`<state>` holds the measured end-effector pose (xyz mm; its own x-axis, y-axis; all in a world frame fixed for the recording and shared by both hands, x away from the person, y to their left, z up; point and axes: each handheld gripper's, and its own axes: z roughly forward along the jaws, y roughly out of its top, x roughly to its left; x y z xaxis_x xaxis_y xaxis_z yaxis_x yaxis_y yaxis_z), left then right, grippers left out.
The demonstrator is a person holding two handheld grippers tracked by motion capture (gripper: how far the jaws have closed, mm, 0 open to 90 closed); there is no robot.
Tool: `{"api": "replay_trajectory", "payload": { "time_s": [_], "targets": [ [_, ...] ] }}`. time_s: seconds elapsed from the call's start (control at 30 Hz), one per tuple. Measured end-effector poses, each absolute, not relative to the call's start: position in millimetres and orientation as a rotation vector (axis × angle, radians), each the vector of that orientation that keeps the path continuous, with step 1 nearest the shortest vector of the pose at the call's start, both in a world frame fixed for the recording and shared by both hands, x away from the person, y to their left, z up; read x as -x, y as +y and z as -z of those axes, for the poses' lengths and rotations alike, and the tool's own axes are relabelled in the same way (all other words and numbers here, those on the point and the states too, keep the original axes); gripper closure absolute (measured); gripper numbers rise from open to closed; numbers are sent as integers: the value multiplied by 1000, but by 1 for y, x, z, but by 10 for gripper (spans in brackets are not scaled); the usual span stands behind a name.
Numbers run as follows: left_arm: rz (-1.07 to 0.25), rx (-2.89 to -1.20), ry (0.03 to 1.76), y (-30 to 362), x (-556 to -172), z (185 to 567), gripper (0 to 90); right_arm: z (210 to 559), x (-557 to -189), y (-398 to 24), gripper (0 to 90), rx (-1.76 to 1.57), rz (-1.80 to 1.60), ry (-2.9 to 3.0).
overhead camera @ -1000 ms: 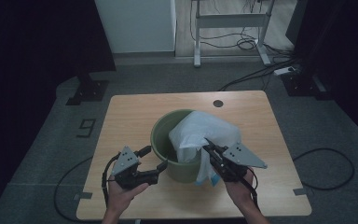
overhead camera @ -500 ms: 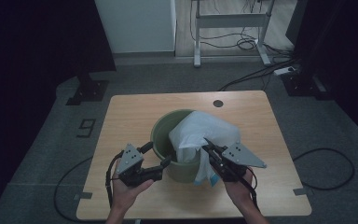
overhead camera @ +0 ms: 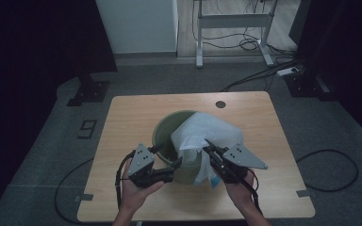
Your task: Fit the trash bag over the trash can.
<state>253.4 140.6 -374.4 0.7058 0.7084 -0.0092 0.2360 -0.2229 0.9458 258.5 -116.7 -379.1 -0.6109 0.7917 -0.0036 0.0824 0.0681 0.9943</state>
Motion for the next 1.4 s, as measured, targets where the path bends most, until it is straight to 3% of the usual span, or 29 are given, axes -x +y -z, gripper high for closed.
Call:
{"api": "replay_trajectory", "payload": {
  "time_s": [0.13, 0.23, 0.3, 0.47, 0.7, 0.8, 0.93, 1.1, 1.33, 1.37, 1.4],
  "targets": [
    [-531, -1796, 745, 135, -255, 375, 237, 379, -259, -117, 871, -872, -1595, 1776],
    [-546, -1798, 749, 130, -257, 376, 307, 380, -258, -116, 869, -870, -1594, 1780],
    [-562, -1794, 760, 126, -259, 376, 391, 380, -258, -115, 866, -868, -1594, 1784],
    [-550, -1810, 767, 120, -263, 375, 702, 382, -257, -114, 836, -866, -1596, 1796],
    [-544, -1790, 792, 121, -266, 373, 869, 394, -237, -114, 446, -873, -1499, 1725],
    [-550, -1768, 811, 125, -266, 372, 891, 406, -223, -116, 356, -900, -1476, 1686],
    [-544, -1732, 828, 133, -266, 370, 896, 426, -208, -117, 303, -916, -1442, 1673],
    [-547, -1708, 841, 142, -266, 368, 896, 448, -202, -126, 324, -963, -1422, 1691],
    [-539, -1698, 848, 150, -265, 368, 895, 452, -203, -134, 351, -995, -1413, 1669],
    [-539, -1697, 847, 151, -265, 368, 894, 450, -203, -135, 365, -1006, -1422, 1658],
    [-539, -1698, 848, 152, -264, 369, 891, 443, -203, -138, 489, -1004, -1436, 1641]
  ]
}}
